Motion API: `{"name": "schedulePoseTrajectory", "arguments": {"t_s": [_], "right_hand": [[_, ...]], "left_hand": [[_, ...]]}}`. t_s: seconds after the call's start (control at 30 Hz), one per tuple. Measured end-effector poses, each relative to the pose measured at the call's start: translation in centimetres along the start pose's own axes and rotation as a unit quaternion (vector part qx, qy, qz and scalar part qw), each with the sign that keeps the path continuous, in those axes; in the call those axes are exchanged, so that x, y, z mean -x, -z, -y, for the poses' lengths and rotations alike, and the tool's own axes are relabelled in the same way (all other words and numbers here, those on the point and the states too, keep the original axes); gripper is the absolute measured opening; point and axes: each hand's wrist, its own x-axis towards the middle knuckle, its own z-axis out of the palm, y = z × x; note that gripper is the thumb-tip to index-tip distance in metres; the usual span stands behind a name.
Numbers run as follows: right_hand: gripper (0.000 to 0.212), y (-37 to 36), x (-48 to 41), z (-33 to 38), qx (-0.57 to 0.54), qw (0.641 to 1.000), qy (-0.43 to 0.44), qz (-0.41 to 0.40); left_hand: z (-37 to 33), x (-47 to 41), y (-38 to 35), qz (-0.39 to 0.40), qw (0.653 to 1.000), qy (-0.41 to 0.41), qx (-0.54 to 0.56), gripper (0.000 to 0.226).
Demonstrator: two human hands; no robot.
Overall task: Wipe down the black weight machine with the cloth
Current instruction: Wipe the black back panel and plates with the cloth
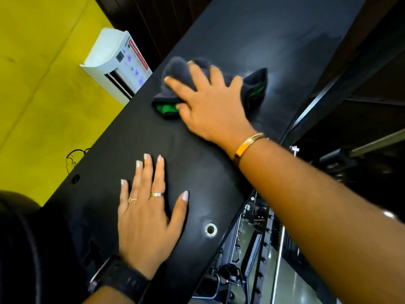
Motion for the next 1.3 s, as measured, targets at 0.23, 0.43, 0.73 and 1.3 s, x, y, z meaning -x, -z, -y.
{"name": "schedulePoseTrajectory", "arguments": {"t_s": [0.23,0.43,0.73,1.3], "right_hand": [[0.052,1.5,6.5,2.2,-0.043,0.979,0.196,0.029],[0.053,2.5,7.6,-3.1,-0.001,0.998,0.055,0.027],[0.058,4.9,14.6,8.8,0.006,0.969,-0.224,0.103],[0.069,15.0,27.7,11.7,-0.397,0.842,-0.274,0.242]], "left_hand": [[1.1,2.0,0.4,0.011,0.998,0.068,-0.011,0.072],[3.3,4.4,1.1,0.035,0.999,0.015,0.017,0.063],[5.1,7.3,2.0,0.070,0.997,-0.002,0.029,0.058],[4.4,17.3,10.1,0.218,0.966,0.073,0.120,0.059]]}}
